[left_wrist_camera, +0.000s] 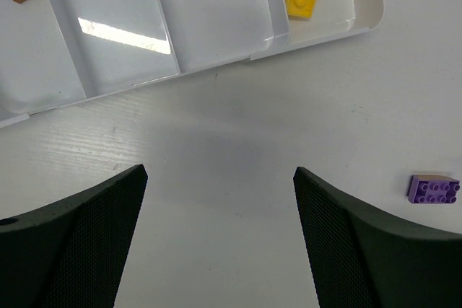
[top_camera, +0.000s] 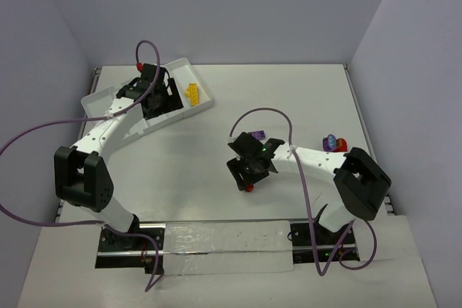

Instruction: Sort the legos into containers by color

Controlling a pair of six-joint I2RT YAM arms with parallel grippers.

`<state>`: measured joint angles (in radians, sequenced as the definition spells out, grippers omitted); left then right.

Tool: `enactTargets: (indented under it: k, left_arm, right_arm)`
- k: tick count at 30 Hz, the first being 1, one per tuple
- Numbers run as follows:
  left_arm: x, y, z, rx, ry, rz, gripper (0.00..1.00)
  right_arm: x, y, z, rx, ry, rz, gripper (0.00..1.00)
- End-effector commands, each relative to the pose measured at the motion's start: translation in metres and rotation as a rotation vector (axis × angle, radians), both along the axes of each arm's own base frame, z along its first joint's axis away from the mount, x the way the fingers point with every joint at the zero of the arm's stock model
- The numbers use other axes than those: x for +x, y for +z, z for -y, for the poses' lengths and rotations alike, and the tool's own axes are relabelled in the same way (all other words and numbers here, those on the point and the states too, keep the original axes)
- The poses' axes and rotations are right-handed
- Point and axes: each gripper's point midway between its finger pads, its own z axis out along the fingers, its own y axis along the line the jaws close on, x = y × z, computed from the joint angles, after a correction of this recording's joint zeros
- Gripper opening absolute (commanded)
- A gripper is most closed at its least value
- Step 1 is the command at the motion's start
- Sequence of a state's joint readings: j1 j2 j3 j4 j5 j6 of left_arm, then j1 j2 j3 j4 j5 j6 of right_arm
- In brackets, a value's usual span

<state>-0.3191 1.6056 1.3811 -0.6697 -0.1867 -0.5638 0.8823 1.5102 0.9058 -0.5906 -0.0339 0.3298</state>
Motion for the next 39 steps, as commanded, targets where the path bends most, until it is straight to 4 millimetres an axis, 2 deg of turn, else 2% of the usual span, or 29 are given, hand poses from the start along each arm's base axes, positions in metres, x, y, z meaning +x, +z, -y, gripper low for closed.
enactTargets:
  k: [1,3,5,7,9,11,16,19,20,22,23,24,26,28,29,31,33,35,36,39]
  left_arm:
    - [0.004,0.026,-0.002,-0.004,-0.005,0.07,0.91]
    - [0.003,0.027,-0.002,-0.004,-0.005,0.076,0.91]
    - [0.003,0.029,-0.004,0.006,-0.003,0.081,0.91]
    - [0.002,0.031,-0.007,0.017,0.002,0.084,0.91]
    - [0.003,0.034,-0.012,0.034,0.017,0.091,0.91]
    - [0.002,0.033,-0.017,0.059,0.035,0.091,0.91]
    - [-0.005,0.032,-0.034,0.122,0.1,0.073,0.91]
    - [-0.011,0.033,-0.044,0.138,0.137,0.066,0.91]
    - [-0.012,0.033,-0.046,0.139,0.144,0.065,0.91]
    - [-0.016,0.03,-0.052,0.137,0.159,0.053,0.91]
    - [-0.019,0.03,-0.055,0.138,0.165,0.052,0.91]
    - [-0.021,0.03,-0.057,0.141,0.172,0.05,0.91]
    - [-0.025,0.029,-0.06,0.148,0.181,0.042,0.91]
    - [-0.028,0.032,-0.063,0.148,0.188,0.047,0.91]
    - [-0.029,0.033,-0.064,0.147,0.192,0.05,0.91]
    - [-0.031,0.036,-0.065,0.143,0.197,0.053,0.91]
    - [-0.033,0.035,-0.064,0.137,0.201,0.047,0.91]
    - [-0.034,0.034,-0.062,0.127,0.196,0.039,0.91]
    - [-0.034,0.032,-0.059,0.114,0.189,0.032,0.91]
    - [-0.035,0.029,-0.048,0.059,0.164,0.018,0.91]
  right_arm:
    - [0.017,-0.003,-0.009,-0.01,-0.043,0.068,0.62]
    - [0.019,-0.004,-0.011,-0.016,-0.043,0.073,0.52]
    - [0.021,0.0,-0.014,-0.016,-0.037,0.086,0.35]
    - [0.024,0.008,-0.018,-0.007,-0.032,0.109,0.2]
    - [0.032,0.023,-0.025,0.022,-0.036,0.149,0.1]
    - [0.043,0.038,-0.036,0.052,-0.032,0.184,0.06]
    - [0.076,0.061,-0.085,0.144,0.0,0.203,0.05]
    - [0.098,0.061,-0.105,0.137,-0.031,0.217,0.06]
    - [0.099,0.05,-0.105,0.111,-0.033,0.199,0.06]
    - [0.117,0.055,-0.124,0.12,-0.037,0.208,0.09]
    - [0.124,0.05,-0.131,0.111,-0.041,0.202,0.11]
    - [0.127,0.043,-0.133,0.1,-0.043,0.197,0.11]
    - [0.136,0.043,-0.141,0.111,-0.051,0.212,0.12]
    - [0.14,0.033,-0.144,0.094,-0.055,0.208,0.12]
    - [0.143,0.033,-0.147,0.096,-0.055,0.214,0.15]
    - [0.146,0.032,-0.151,0.093,-0.047,0.217,0.26]
    - [0.149,0.032,-0.154,0.092,-0.031,0.221,0.5]
    - [0.151,0.036,-0.154,0.092,-0.025,0.225,0.6]
    - [0.152,0.042,-0.155,0.097,-0.019,0.231,0.7]
    - [0.156,0.062,-0.152,0.125,-0.027,0.24,0.76]
